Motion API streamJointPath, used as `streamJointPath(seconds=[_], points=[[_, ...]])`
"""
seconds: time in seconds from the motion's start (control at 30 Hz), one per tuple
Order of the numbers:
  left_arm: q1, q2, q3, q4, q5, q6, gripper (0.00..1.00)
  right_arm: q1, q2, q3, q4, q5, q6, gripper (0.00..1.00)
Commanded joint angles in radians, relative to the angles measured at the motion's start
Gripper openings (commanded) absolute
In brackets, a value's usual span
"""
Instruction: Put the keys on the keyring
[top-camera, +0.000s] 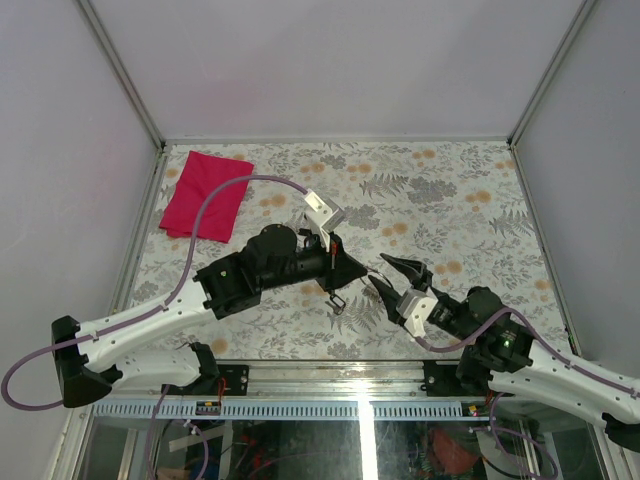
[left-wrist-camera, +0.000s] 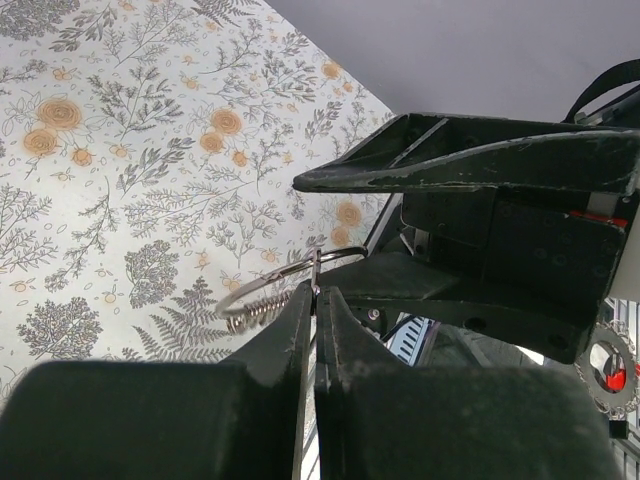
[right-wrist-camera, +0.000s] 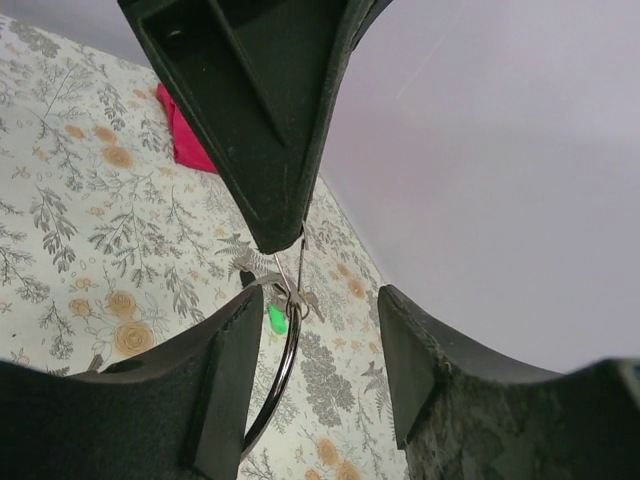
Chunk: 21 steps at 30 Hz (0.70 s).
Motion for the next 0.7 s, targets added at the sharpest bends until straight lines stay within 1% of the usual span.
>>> streamJointPath(seconds=[0.0, 0.2, 0.33, 0.37, 0.67], points=[[0.012, -0.018, 0.009, 0.088, 0.027, -0.012, 0.00, 0.007, -0.019, 0.030, 0.072, -0.016, 0.030, 0.54], [0.018, -0.017, 0.014, 0.081, 0.037, -0.014, 0.00, 0.008, -0.030, 0.073, -0.011, -0.035, 0.056, 0.52], [0.020, -0.019, 0.017, 0.079, 0.043, -0.015, 0.00, 0.006, -0.037, 0.096, -0.063, -0.064, 0.043, 0.40], [0.021, -0.019, 0.017, 0.081, 0.047, -0.016, 0.00, 0.007, -0.038, 0.100, -0.071, -0.071, 0.036, 0.39], [0.020, -0.015, 0.020, 0.085, 0.067, -0.018, 0.00, 0.007, -0.007, 0.113, -0.092, -0.110, -0.037, 0.36]])
